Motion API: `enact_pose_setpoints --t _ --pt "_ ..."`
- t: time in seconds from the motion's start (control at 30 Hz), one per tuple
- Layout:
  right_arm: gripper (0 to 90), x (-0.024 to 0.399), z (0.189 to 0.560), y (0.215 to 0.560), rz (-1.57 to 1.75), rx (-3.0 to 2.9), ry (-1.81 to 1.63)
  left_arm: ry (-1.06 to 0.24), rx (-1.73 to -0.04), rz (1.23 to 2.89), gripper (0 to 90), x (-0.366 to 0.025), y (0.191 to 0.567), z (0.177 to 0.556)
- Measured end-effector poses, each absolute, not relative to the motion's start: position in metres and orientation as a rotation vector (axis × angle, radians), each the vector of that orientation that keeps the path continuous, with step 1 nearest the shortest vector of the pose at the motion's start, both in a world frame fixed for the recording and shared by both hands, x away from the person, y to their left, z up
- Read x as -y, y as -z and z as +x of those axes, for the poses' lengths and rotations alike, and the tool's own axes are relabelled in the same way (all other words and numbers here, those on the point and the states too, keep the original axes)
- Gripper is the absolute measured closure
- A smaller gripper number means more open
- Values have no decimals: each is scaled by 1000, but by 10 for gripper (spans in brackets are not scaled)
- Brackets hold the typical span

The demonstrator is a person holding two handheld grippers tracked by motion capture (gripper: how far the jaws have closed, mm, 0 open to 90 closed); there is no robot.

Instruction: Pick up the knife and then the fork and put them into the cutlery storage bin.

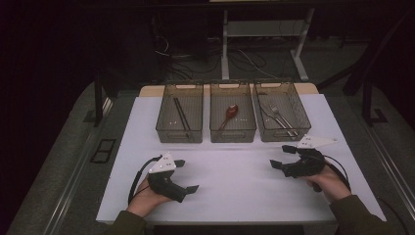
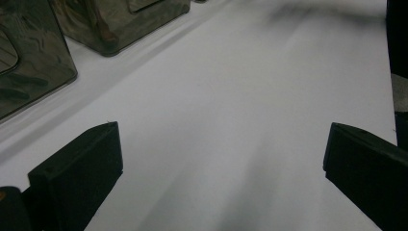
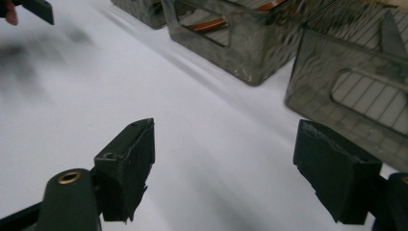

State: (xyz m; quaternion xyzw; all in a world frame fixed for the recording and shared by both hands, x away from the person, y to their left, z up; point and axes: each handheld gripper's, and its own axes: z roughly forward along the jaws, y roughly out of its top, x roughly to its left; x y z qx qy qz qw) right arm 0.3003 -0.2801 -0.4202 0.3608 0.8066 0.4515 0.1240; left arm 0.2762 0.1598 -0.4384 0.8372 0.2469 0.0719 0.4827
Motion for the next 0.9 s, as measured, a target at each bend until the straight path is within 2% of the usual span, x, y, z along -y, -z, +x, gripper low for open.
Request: enact_pose_setpoints --t 0.9 --pt "192 296 265 441 1066 -2347 -1333 -167 -604 2027 0 -160 438 275"
